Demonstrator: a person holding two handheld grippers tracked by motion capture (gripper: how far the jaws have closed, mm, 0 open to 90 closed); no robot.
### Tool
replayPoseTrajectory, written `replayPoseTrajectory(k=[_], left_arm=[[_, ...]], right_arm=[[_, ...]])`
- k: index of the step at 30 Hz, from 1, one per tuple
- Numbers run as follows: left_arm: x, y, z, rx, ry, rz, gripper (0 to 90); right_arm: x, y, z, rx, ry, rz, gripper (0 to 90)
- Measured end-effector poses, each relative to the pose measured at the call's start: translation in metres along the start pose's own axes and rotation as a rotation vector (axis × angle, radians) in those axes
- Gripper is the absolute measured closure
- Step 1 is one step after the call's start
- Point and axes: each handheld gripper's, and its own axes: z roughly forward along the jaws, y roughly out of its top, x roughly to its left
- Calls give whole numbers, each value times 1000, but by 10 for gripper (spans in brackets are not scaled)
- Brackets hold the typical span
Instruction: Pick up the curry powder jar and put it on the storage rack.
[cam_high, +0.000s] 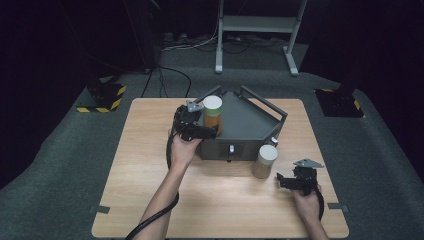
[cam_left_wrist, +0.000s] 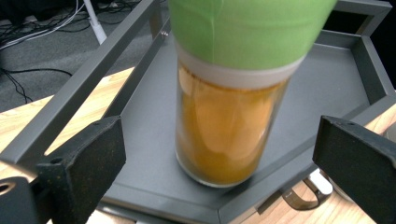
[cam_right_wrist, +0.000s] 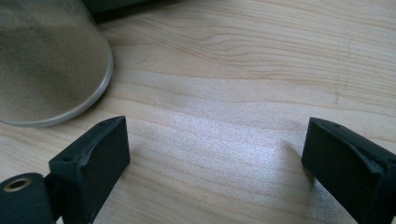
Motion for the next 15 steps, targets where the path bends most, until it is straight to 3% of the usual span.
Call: replayPoseTrajectory(k=[15], left_arm=[[0,-25,-6,11,-3,-16,29]], right_arm=[[0,0,0,0,0,0,73]])
